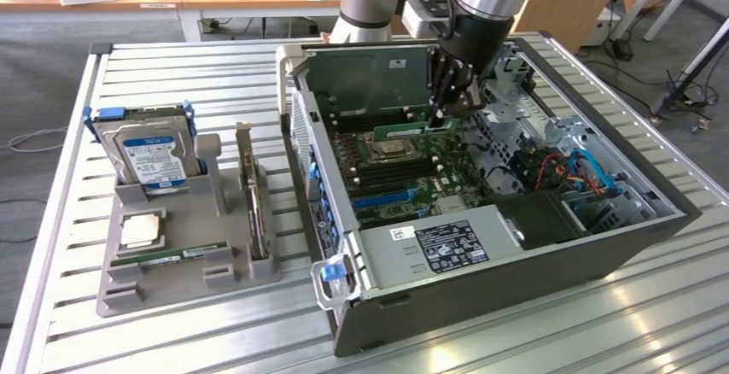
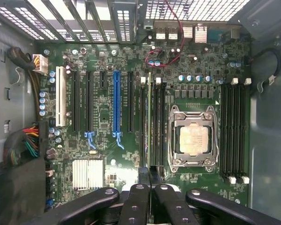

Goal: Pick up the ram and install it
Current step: 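Insert the ram into the slot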

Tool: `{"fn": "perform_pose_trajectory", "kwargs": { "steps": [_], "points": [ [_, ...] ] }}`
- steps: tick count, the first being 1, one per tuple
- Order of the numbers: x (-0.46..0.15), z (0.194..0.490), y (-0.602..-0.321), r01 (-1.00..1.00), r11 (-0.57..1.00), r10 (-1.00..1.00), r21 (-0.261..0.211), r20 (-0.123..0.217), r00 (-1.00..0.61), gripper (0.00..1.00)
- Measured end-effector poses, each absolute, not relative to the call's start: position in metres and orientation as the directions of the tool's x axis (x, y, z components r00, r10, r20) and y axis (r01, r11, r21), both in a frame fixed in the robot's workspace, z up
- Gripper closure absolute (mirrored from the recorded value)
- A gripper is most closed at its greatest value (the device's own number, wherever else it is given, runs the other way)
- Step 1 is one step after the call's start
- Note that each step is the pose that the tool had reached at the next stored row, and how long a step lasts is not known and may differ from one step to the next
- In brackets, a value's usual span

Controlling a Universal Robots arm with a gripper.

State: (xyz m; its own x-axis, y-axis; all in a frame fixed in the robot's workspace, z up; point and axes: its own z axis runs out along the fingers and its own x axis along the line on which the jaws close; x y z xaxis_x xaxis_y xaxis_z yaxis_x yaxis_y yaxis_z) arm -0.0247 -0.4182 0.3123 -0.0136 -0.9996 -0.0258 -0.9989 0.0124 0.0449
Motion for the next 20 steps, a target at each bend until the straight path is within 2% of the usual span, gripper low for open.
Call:
{"fn": "perform_pose_trajectory", "kwargs": {
  "steps": [20],
  "points": [
    [-0.025, 0.301, -0.421, -0.999, 0.012, -1.000, 0.045, -0.026, -0.014, 0.88]
  ]
}}
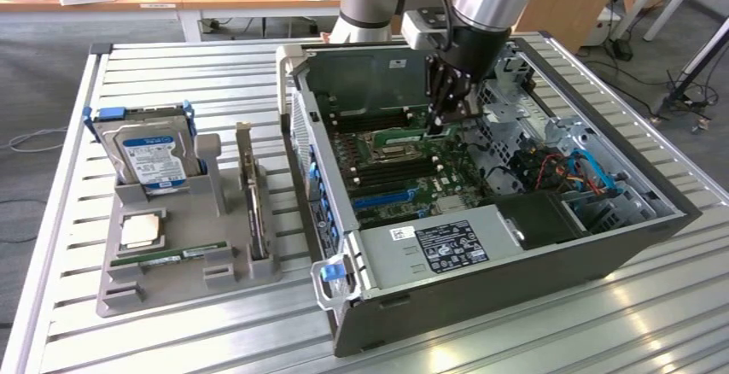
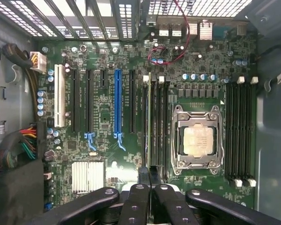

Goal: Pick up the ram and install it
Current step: 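Insert the ram into the slot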

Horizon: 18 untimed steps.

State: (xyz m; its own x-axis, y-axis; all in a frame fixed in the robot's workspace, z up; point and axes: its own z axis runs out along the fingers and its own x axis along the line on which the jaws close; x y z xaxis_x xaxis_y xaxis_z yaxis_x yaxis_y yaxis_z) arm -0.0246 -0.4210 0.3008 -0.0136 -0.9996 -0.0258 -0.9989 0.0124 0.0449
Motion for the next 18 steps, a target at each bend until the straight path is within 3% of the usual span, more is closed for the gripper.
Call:
{"fn": "perform_pose_trajectory", "kwargs": {
  "steps": [18],
  "points": [
    [-0.025, 0.286, -0.421, -0.999, 0.012, -1.000, 0.045, -0.026, -0.014, 0.88]
  ]
}}
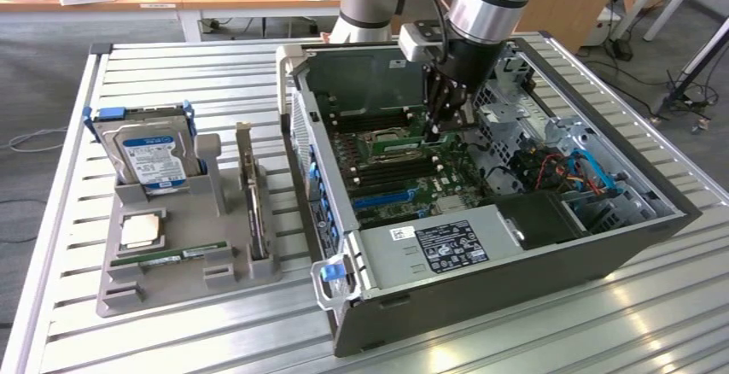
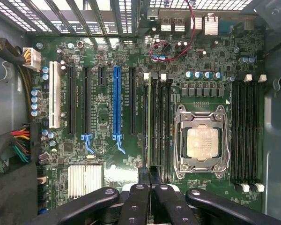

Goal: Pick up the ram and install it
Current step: 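Insert the ram into the slot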

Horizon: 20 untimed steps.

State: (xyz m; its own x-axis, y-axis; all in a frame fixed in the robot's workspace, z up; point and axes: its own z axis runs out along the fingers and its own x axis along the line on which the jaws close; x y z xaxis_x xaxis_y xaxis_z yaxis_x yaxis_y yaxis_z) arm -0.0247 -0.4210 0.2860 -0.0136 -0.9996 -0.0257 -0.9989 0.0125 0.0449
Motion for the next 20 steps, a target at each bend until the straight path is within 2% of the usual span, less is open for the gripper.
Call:
{"fn": "perform_pose_trajectory", "kwargs": {
  "steps": [20],
  "points": [
    [-0.025, 0.267, -0.421, -0.999, 0.012, -1.000, 0.045, -0.026, -0.014, 0.88]
  ]
}}
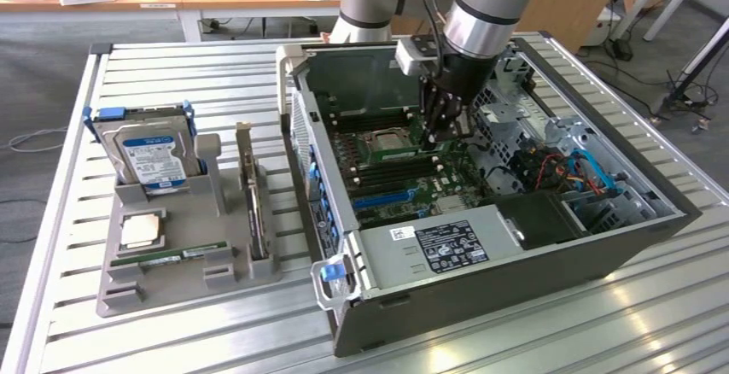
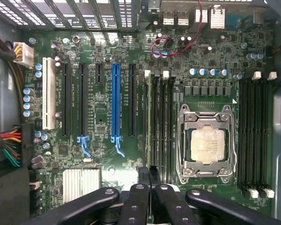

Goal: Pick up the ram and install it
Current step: 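Insert the ram into the slot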

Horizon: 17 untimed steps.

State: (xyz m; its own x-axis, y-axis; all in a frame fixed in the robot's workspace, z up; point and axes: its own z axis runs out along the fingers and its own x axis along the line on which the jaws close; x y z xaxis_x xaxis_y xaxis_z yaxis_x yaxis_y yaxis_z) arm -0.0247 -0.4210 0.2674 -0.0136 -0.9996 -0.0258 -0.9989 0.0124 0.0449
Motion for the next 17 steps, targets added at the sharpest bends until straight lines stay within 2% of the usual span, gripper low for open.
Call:
{"fn": "perform_pose_trajectory", "kwargs": {
  "steps": [17],
  "points": [
    [-0.0247, 0.2605, -0.4210, -0.999, 0.012, -1.000, 0.045, -0.026, -0.014, 0.88]
  ]
}}
